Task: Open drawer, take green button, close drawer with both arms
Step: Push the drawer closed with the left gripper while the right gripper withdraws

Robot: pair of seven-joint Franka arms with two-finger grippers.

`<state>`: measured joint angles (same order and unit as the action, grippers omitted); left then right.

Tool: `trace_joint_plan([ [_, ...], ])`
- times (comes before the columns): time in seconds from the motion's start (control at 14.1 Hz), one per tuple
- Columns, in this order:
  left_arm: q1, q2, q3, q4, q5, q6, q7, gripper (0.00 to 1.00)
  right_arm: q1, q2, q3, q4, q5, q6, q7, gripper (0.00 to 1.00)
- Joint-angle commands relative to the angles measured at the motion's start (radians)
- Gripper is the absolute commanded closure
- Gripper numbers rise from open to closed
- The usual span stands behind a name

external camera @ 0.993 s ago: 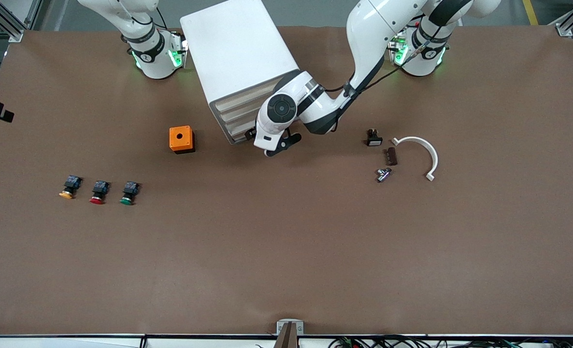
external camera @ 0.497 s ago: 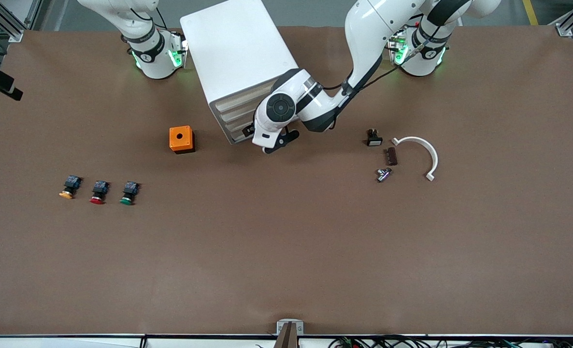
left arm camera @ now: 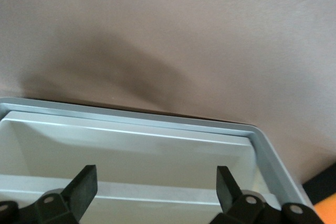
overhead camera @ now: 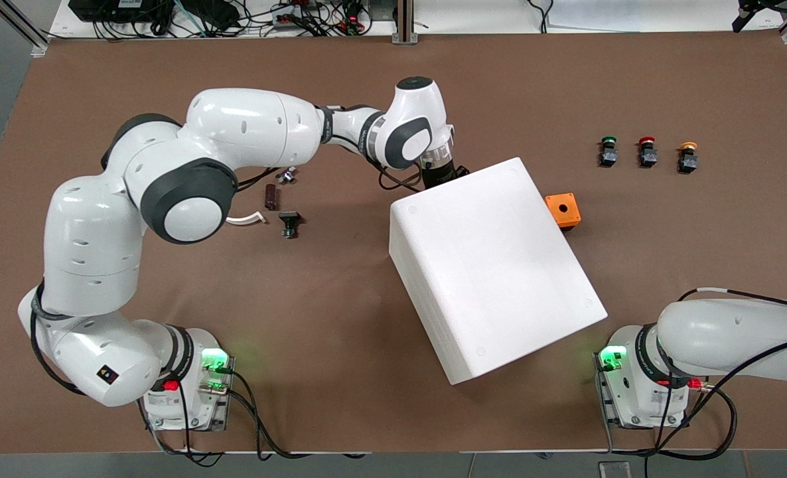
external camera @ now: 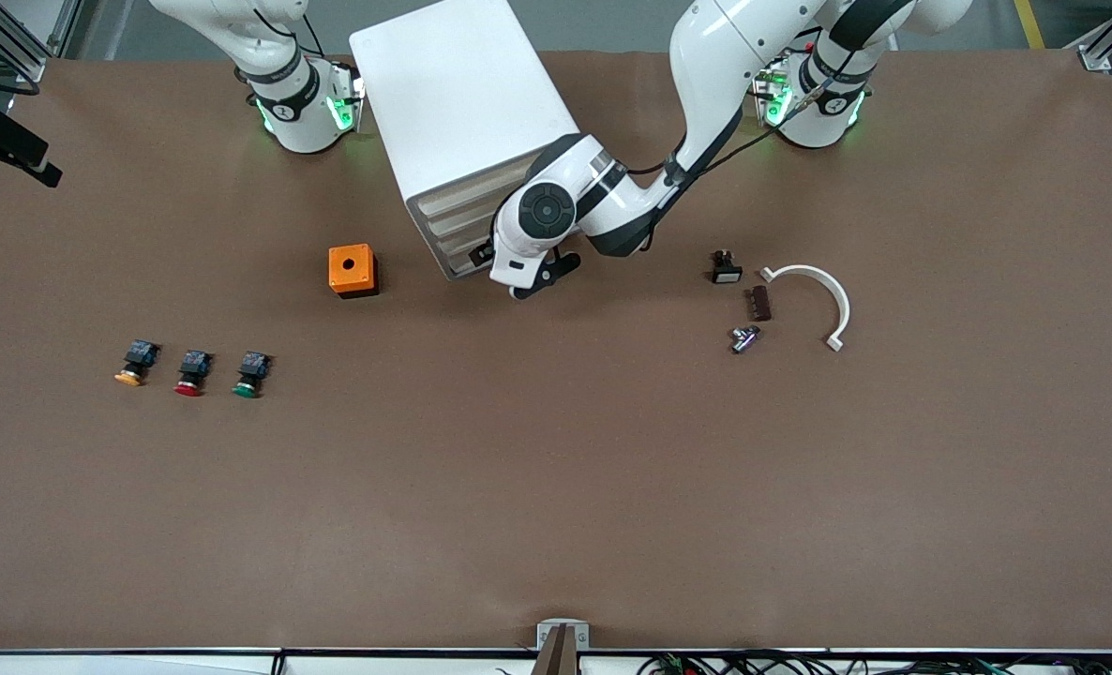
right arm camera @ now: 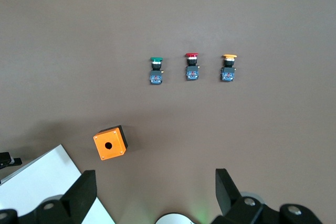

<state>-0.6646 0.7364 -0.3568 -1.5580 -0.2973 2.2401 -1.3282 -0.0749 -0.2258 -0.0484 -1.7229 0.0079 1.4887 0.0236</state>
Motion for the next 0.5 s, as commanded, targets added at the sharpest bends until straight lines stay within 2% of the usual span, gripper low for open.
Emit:
trace_joint_plan([
  [0.0,0.002,-0.018,0.036,0.022,-0.014,-0.001,0.001,0.0,-0.008,-0.03,0.002,-0.027,-0.009,0.022,-0.024,0.0],
  [0.28,0.029,-0.049,0.061,0.076,0.113,-0.011,-0.009,0.0,-0.026,-0.03,0.001,-0.029,-0.013,0.022,-0.111,0.0],
  [0.43,0.088,-0.109,0.061,0.075,0.118,-0.04,-0.003,0.0,-0.037,-0.03,0.001,-0.029,-0.014,0.018,-0.12,0.0],
])
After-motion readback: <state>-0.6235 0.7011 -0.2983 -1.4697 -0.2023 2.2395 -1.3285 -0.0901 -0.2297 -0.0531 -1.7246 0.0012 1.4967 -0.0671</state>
